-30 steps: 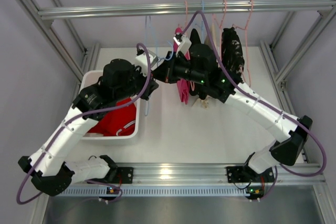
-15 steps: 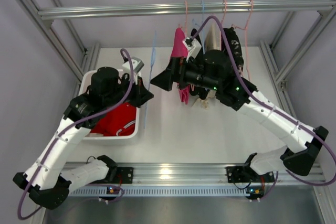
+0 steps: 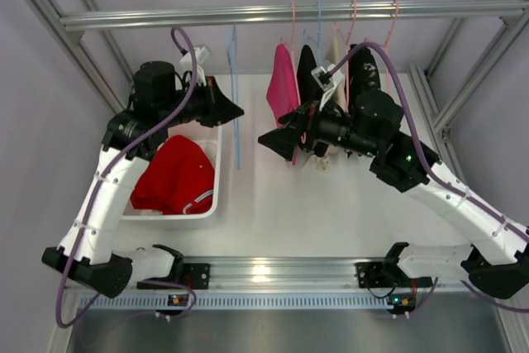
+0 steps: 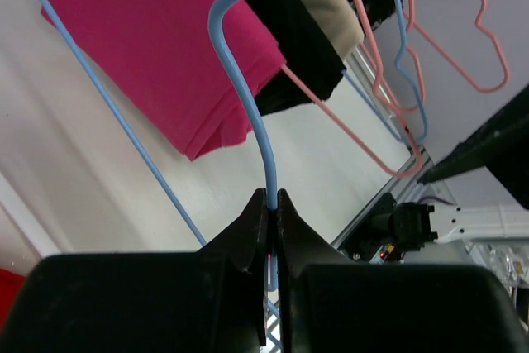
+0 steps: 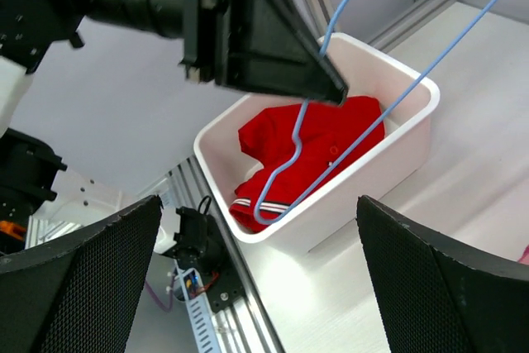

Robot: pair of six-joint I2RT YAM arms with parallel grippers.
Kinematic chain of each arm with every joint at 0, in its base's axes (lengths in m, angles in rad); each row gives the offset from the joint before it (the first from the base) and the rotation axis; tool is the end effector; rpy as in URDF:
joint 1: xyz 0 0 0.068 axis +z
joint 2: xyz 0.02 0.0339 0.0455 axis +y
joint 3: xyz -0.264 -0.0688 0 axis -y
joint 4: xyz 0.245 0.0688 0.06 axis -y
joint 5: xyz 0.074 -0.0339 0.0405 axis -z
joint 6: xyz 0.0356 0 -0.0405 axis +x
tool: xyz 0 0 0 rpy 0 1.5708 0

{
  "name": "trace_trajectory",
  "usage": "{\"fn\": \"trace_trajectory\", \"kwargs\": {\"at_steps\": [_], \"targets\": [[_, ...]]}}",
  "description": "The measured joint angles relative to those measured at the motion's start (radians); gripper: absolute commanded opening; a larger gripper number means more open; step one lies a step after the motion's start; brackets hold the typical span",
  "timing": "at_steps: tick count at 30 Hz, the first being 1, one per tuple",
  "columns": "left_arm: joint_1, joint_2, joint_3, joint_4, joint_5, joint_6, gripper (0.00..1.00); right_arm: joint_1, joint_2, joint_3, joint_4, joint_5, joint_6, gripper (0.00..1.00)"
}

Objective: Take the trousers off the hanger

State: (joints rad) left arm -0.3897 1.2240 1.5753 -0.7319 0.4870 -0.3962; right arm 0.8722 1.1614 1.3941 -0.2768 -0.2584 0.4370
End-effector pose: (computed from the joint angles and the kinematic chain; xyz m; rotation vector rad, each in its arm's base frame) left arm 0.2134 -0.1057 0.4633 0.3313 2.0098 -0.9817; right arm 0.1524 0.1956 0.4658 -0.5877 1.6547 1.1947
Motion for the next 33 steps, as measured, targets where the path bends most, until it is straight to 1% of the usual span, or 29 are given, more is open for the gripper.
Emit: {"fn": "trace_trajectory", "kwargs": {"at_steps": [4, 11, 14, 21, 24, 25, 27, 28, 30, 31, 32, 33], "targets": [[0.037, 0.093, 0.105, 0.016, 0.021, -0.031, 0.0, 0.0, -0.026, 0.0, -0.001, 0.001, -0.047, 1.0], [0.057, 0.235, 0.298, 0.021, 0.022, -0.051, 0.0, 0.0, -0.045, 0.0, -0.003, 0.004, -0.08, 1.0], [0.075, 0.27, 0.323, 0.023, 0.022, -0.056, 0.0, -0.001, -0.048, 0.0, -0.004, 0.007, -0.085, 1.0], [0.122, 0.348, 0.327, 0.029, 0.048, -0.081, 0.01, -0.005, -0.071, -0.019, -0.007, 0.018, -0.088, 0.99], [0.124, 0.37, 0.327, 0.027, 0.058, -0.08, 0.12, -0.005, -0.082, -0.027, -0.01, 0.023, -0.089, 0.99], [0.123, 0.371, 0.327, 0.028, 0.058, -0.079, 0.22, -0.005, -0.084, -0.028, -0.01, 0.024, -0.089, 1.0], [0.123, 0.371, 0.327, 0.032, 0.055, -0.079, 0.37, -0.006, -0.089, -0.032, -0.008, 0.027, -0.089, 0.99], [0.124, 0.371, 0.327, 0.034, 0.053, -0.08, 0.5, -0.007, -0.092, -0.034, -0.011, 0.029, -0.089, 0.99], [0.124, 0.37, 0.327, 0.036, 0.046, -0.08, 0.65, -0.01, -0.097, -0.039, -0.01, 0.031, -0.089, 1.0], [0.124, 0.369, 0.327, 0.036, 0.043, -0.076, 0.76, -0.011, -0.1, -0.04, -0.013, 0.031, -0.09, 0.99], [0.124, 0.369, 0.327, 0.036, 0.039, -0.076, 0.96, -0.013, -0.101, -0.04, -0.014, 0.034, -0.09, 0.99], [0.124, 0.366, 0.327, 0.036, 0.033, -0.07, 0.99, -0.016, -0.103, -0.04, -0.015, 0.036, -0.09, 0.99]]}}
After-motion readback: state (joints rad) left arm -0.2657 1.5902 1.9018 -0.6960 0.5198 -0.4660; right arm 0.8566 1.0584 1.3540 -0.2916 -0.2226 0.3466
